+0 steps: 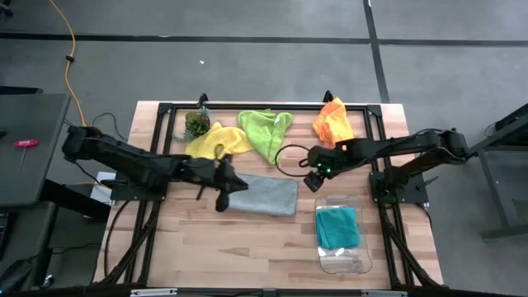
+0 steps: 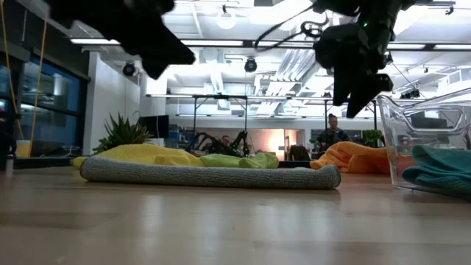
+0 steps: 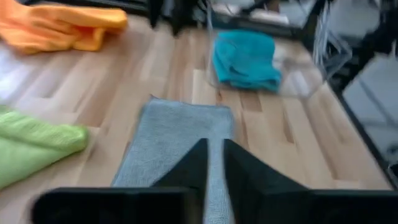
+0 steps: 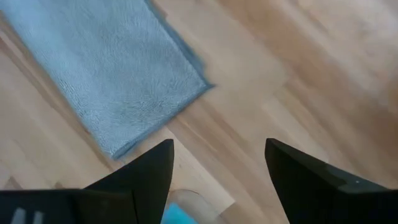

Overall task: Fold microfiber towels
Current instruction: Fold the gray microfiber cloth

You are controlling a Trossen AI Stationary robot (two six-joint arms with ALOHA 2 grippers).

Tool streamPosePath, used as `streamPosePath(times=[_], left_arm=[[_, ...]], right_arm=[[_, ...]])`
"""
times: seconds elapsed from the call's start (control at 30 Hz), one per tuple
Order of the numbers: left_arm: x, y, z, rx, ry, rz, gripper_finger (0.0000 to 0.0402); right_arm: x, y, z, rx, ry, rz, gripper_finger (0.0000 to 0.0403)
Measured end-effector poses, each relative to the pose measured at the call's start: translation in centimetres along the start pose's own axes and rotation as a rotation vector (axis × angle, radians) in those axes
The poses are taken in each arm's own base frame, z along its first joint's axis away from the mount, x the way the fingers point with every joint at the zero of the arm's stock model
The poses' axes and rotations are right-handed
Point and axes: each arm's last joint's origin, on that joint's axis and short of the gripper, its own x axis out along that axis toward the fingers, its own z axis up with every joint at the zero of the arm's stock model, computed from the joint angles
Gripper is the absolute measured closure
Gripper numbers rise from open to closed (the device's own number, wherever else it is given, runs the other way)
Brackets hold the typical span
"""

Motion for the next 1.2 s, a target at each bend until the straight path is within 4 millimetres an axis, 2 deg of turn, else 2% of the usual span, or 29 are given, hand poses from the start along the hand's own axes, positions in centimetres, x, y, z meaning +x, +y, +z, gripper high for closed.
streamPosePath(times=[0.07, 0.23, 0.37, 0.47, 0.63, 0.77, 0.87, 1.2], left_arm=[[1.5, 0.1, 0.5, 0.037, 0.044, -0.015, 0.0393], [5.4, 0.3, 0.6, 0.1, 0.161, -0.057, 0.0399], [8.2, 0.6, -0.7, 0.091, 0.249, -0.08, 0.04], [9.3, 1.5, -2.4, 0.062, 0.338, -0.036, 0.0401], [9.0, 2.7, -3.7, 0.017, 0.455, 0.012, 0.0401], [7.9, 3.0, -4.5, 0.025, 0.449, 0.006, 0.0401], [7.2, 3.6, -6.5, 0.01, 0.512, 0.015, 0.0402], [6.0, 5.7, -9.4, -0.173, 0.447, 0.169, 0.0401]], right_arm=[[-1.0, -0.3, -0.1, -0.013, -0.046, -0.008, 0.0158], [-3.2, -0.9, -0.2, -0.005, -0.171, -0.017, 0.0158], [-3.9, -1.1, -0.2, 0.001, -0.224, -0.036, 0.0158], [-3.9, -1.2, -0.2, 0.002, -0.229, -0.039, 0.0158], [-3.9, -1.2, -0.2, 0.023, -0.231, -0.041, 0.0158], [-3.9, -1.2, -0.2, 0.023, -0.241, -0.051, 0.0158], [-3.9, -1.2, -0.2, 0.031, -0.25, -0.06, 0.0158], [-3.8, -1.1, 0.0, 0.107, -0.258, -0.044, 0.0158]])
